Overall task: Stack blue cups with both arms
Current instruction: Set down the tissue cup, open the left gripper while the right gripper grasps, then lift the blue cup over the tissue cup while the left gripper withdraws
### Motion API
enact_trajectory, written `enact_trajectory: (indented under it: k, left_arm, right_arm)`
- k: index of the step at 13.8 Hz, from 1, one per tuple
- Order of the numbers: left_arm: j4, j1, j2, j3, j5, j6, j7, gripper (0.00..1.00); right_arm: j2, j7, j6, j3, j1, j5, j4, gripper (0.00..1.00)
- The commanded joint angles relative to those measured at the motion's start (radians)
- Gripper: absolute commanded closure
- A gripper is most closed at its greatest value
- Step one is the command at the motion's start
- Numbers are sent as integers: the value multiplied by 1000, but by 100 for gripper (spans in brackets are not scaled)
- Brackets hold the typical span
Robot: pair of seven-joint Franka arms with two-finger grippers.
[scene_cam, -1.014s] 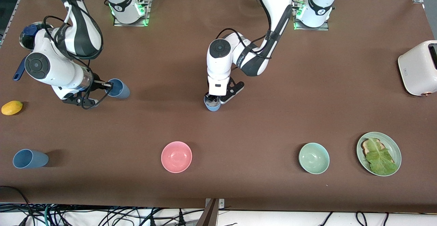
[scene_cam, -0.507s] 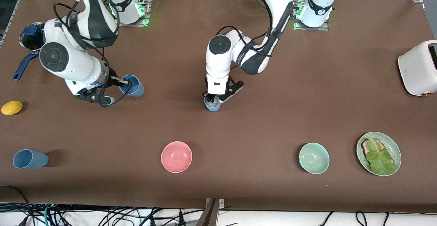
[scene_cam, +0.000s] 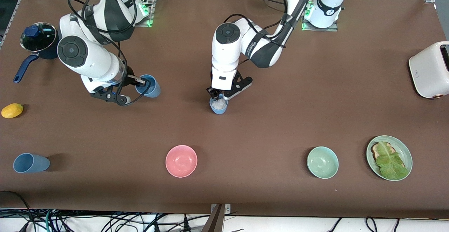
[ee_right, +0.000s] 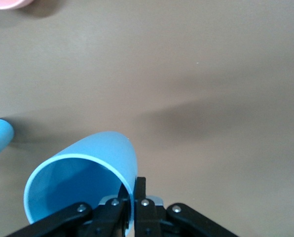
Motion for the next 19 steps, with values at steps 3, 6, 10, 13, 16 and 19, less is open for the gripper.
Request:
enact_trajectory:
  k: [3,6,10,13,16,19]
  left_arm:
    - [-80,32,-155,7,18,-115,141,30]
    - [-77,61,-220,7,16,-214,187,25]
    - [-71,147,-291,7,13,-323,374,24]
    - [-68,258,-338,2,13,-405,565,19]
    - [-68,383,-401,7,16,-490,762,4]
    - [-65,495,-439,16,25,-544,984,1]
  right_arm:
    - [73,148,-25,4,93,16,122,100]
    - [138,246,-25,2,153,14,210,100]
    - [243,337,-10,2,234,14,338,100]
    - [338,438,13,2,297,9,456,100]
    - [364,461,47,2,328,6,470,100]
    - [387,483,70,-1,356,-3,470,100]
